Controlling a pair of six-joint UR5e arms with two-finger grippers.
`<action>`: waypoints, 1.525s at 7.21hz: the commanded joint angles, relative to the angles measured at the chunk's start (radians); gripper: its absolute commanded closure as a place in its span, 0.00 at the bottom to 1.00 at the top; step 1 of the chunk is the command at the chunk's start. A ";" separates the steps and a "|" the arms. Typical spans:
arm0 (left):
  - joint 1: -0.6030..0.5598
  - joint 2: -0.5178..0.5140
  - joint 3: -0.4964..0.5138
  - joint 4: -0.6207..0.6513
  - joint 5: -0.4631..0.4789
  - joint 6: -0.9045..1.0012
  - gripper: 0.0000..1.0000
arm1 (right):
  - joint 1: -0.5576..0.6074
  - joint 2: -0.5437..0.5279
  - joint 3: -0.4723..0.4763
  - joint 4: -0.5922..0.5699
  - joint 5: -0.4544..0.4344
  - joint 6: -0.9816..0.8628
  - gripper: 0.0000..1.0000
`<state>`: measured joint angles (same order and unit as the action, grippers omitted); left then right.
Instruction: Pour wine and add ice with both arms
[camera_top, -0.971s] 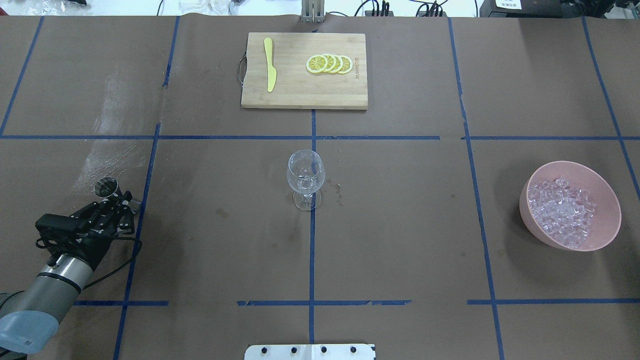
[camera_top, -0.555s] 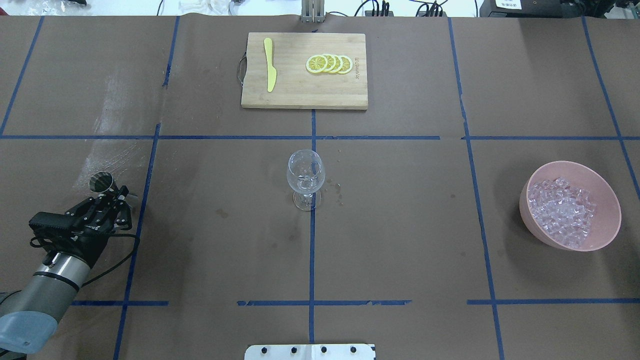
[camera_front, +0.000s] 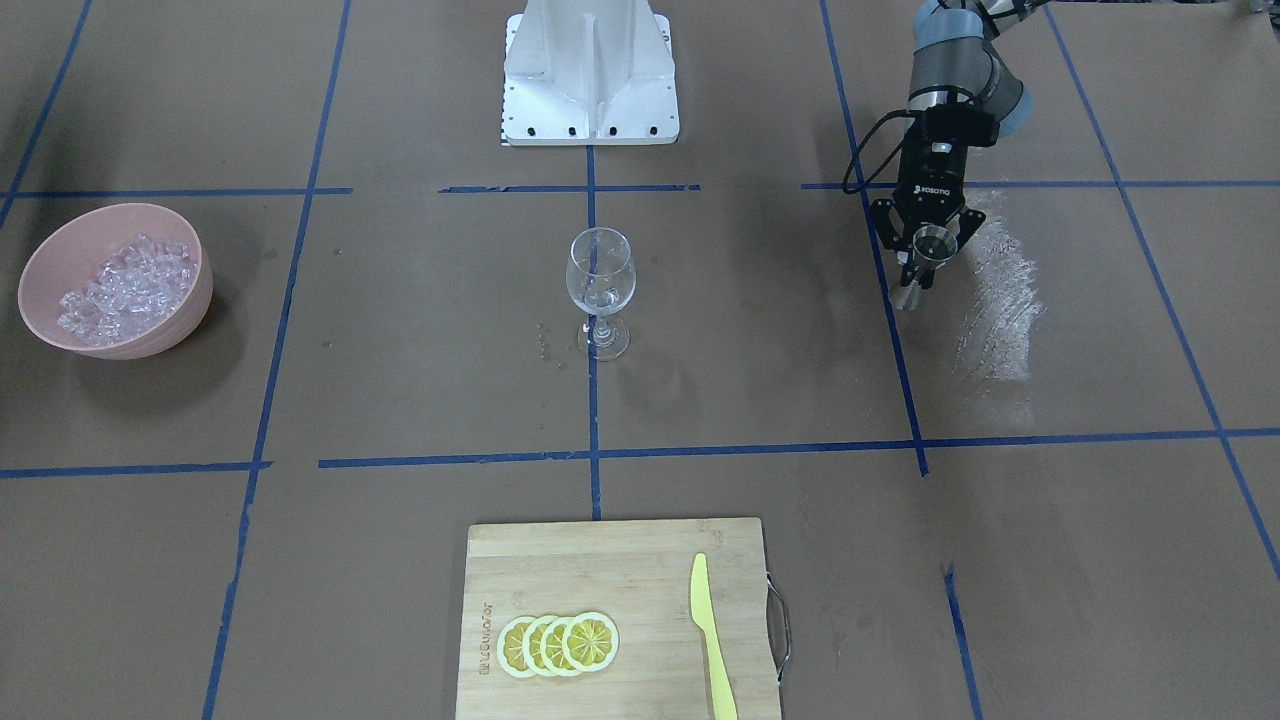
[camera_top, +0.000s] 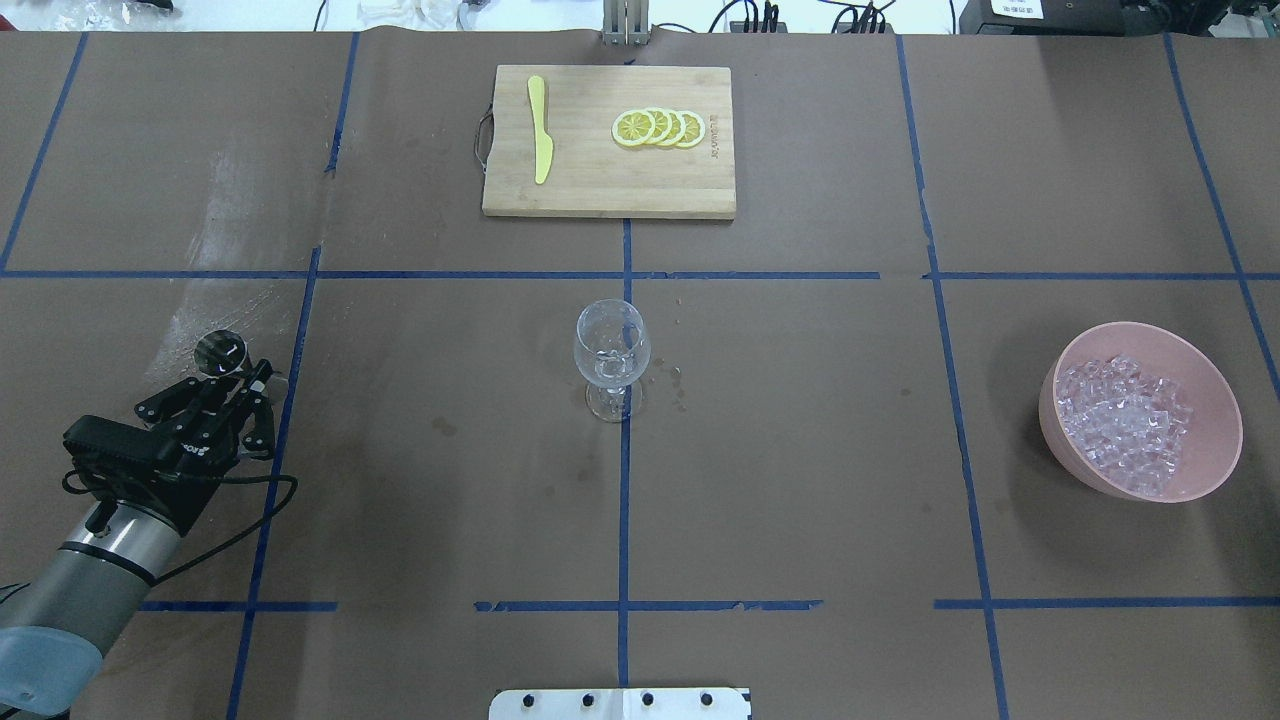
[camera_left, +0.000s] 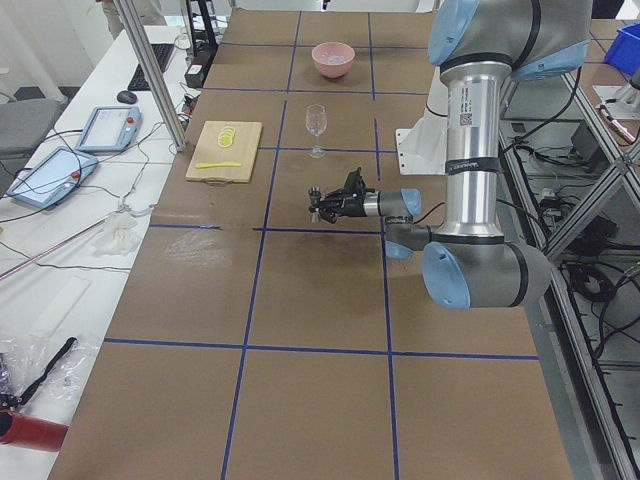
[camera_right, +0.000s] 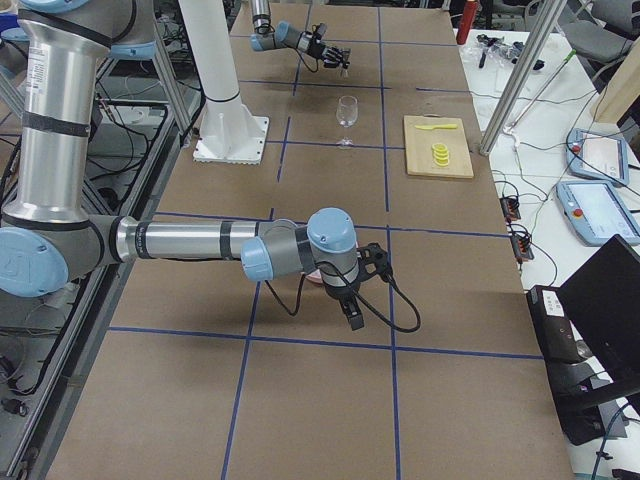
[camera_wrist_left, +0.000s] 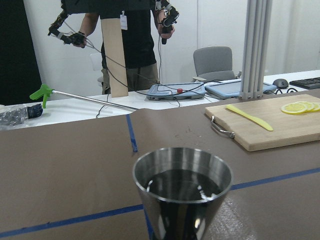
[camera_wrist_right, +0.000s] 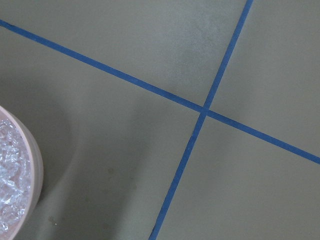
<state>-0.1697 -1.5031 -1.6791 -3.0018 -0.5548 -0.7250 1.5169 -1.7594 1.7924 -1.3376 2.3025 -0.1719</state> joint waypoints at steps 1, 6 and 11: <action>-0.010 -0.077 -0.042 -0.049 -0.072 0.195 1.00 | 0.012 0.000 -0.001 0.000 0.000 0.000 0.00; -0.013 -0.250 -0.082 0.100 -0.148 0.341 1.00 | 0.031 -0.052 -0.002 0.047 0.000 0.002 0.00; -0.014 -0.460 -0.109 0.505 -0.148 0.383 1.00 | 0.048 -0.061 -0.004 0.052 0.000 0.003 0.00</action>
<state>-0.1830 -1.9230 -1.7758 -2.5938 -0.7018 -0.3447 1.5602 -1.8198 1.7893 -1.2857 2.3025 -0.1687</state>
